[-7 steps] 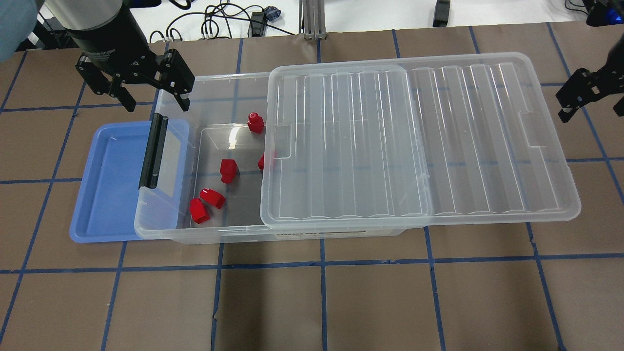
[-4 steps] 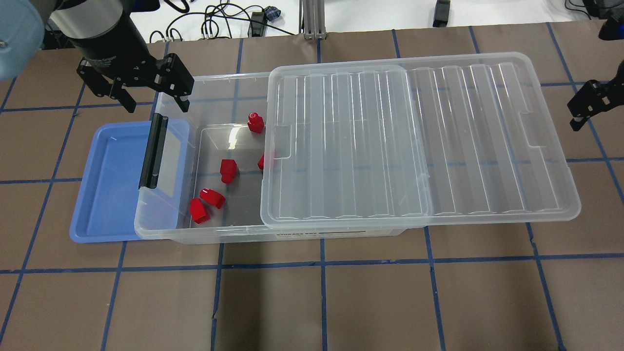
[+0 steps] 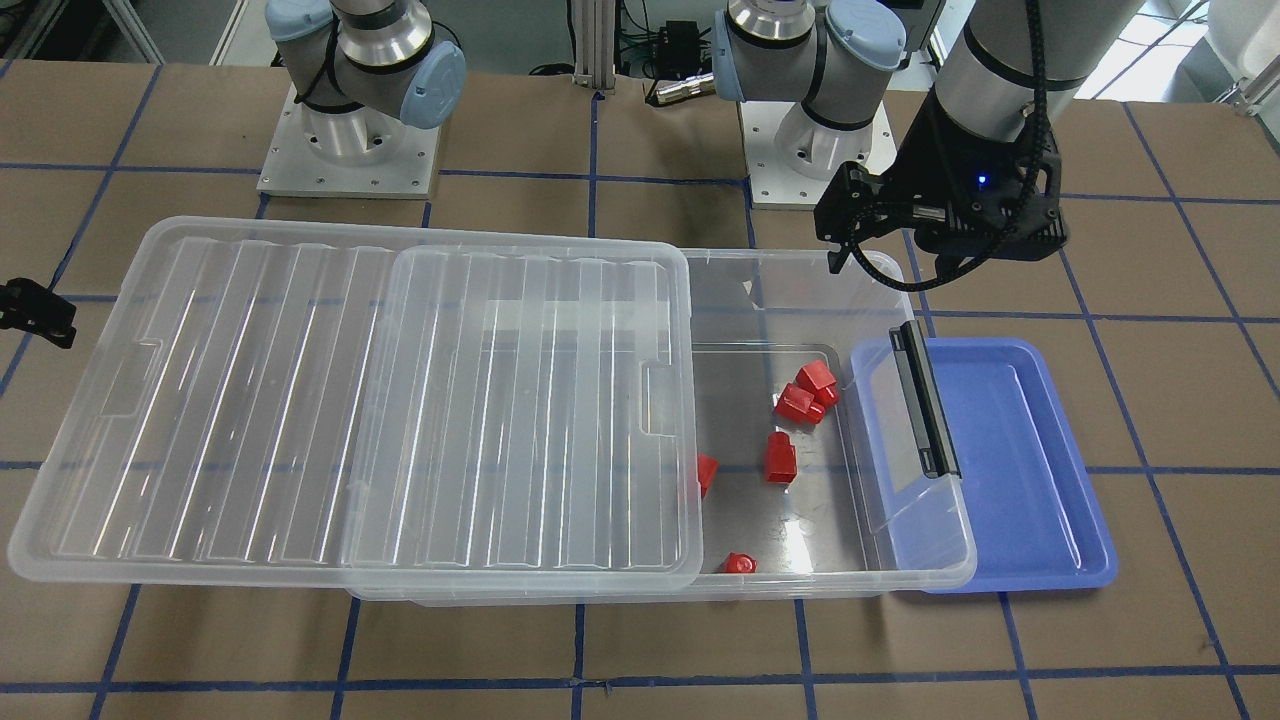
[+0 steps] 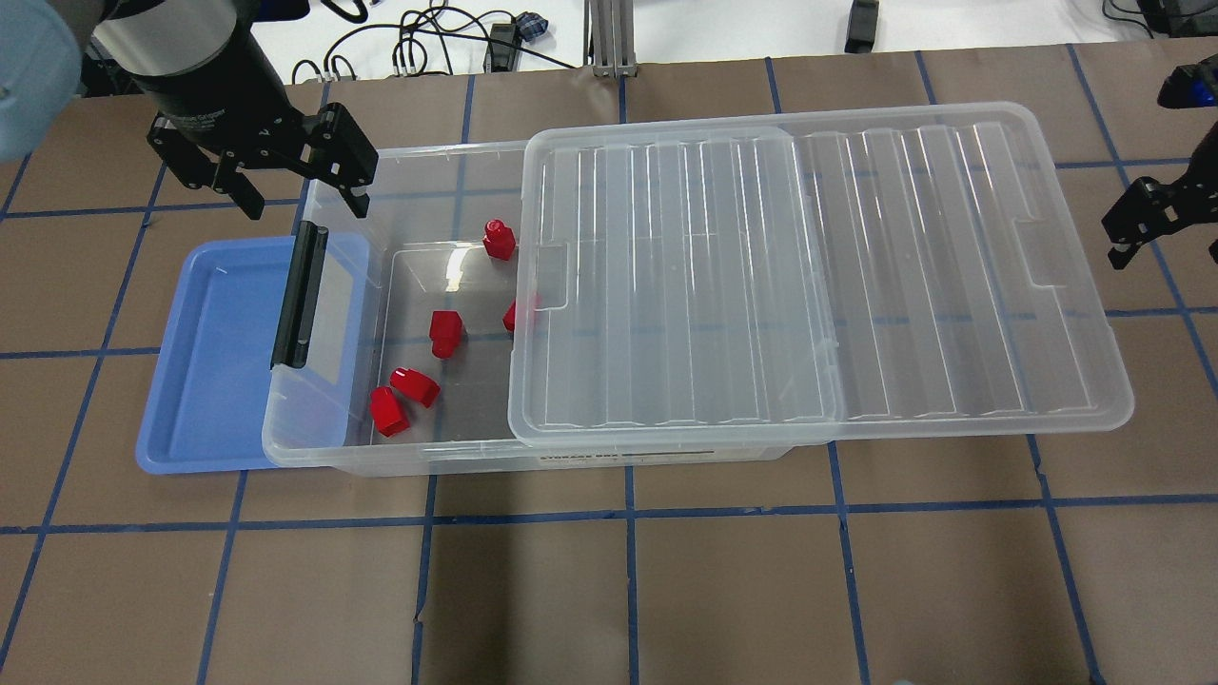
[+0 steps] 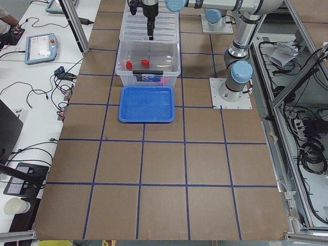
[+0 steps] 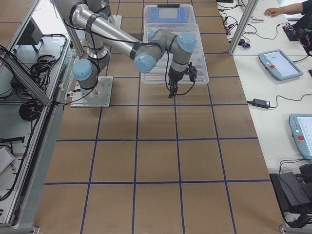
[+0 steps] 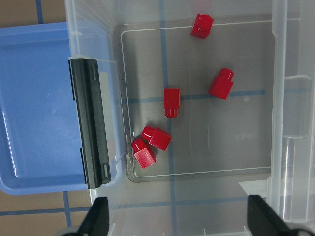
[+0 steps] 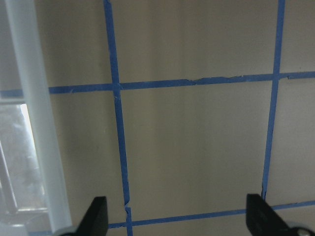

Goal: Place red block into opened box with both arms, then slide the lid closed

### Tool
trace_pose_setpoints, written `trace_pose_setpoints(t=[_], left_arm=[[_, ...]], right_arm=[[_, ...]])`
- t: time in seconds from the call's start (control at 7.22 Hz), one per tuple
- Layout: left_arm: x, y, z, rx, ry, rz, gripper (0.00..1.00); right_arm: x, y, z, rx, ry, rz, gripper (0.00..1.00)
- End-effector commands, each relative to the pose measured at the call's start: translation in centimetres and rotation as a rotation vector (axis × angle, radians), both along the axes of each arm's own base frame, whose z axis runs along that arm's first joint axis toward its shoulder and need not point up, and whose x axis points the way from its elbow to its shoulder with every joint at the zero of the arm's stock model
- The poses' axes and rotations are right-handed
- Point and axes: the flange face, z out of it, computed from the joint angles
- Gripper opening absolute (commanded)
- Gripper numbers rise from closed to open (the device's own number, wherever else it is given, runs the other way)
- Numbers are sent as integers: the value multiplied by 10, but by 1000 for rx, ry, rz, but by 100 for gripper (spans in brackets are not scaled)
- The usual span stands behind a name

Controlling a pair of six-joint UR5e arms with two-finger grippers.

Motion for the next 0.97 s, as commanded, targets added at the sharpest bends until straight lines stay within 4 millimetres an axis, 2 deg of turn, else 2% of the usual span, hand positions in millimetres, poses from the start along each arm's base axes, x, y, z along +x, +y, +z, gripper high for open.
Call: trace_pose_setpoints(t=[0.0,0.28,0.69,0.83], left_arm=[[0,0,-1,2,0,0,100],[0,0,-1,2,2,0,100],[0,0,-1,2,2,0,100],[0,0,-1,2,2,0,100]], right_arm=[[2,-5,-9,2,-6,0,100],[9,-6,-10,4,1,-75,100],[16,-2,-24,25,-8,-72,100],[21,-3,-23,19,-14,-67,100]])
